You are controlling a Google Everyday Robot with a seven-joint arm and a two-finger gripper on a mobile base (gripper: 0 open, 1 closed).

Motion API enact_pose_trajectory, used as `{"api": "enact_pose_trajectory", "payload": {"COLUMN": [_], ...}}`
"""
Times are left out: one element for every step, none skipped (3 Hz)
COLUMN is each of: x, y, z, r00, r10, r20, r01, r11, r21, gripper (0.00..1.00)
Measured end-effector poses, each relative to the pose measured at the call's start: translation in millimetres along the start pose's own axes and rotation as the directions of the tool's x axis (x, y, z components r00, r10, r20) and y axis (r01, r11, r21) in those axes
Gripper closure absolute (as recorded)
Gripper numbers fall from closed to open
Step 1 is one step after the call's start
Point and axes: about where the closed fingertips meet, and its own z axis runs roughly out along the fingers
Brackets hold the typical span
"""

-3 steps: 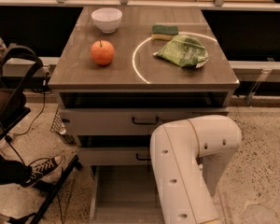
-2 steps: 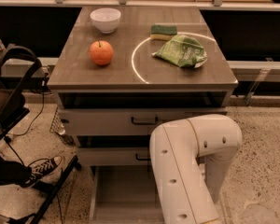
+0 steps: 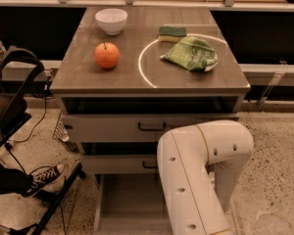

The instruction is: Open bottom drawer

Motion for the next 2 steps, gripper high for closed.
{"api": "enact_pose_trajectory", "payload": {"x": [-0.4,-0.9], "y": [0.9,2.4], "z": [1.0,2.6], "r00": [1.000,1.000], "r10": [0.000,0.000], "r20": [0.001,0.001], "r01": [0.000,0.000], "r11": [1.0000,1.0000], "r21": [-0.002,-0.005], "gripper": [0.28,0.00]}}
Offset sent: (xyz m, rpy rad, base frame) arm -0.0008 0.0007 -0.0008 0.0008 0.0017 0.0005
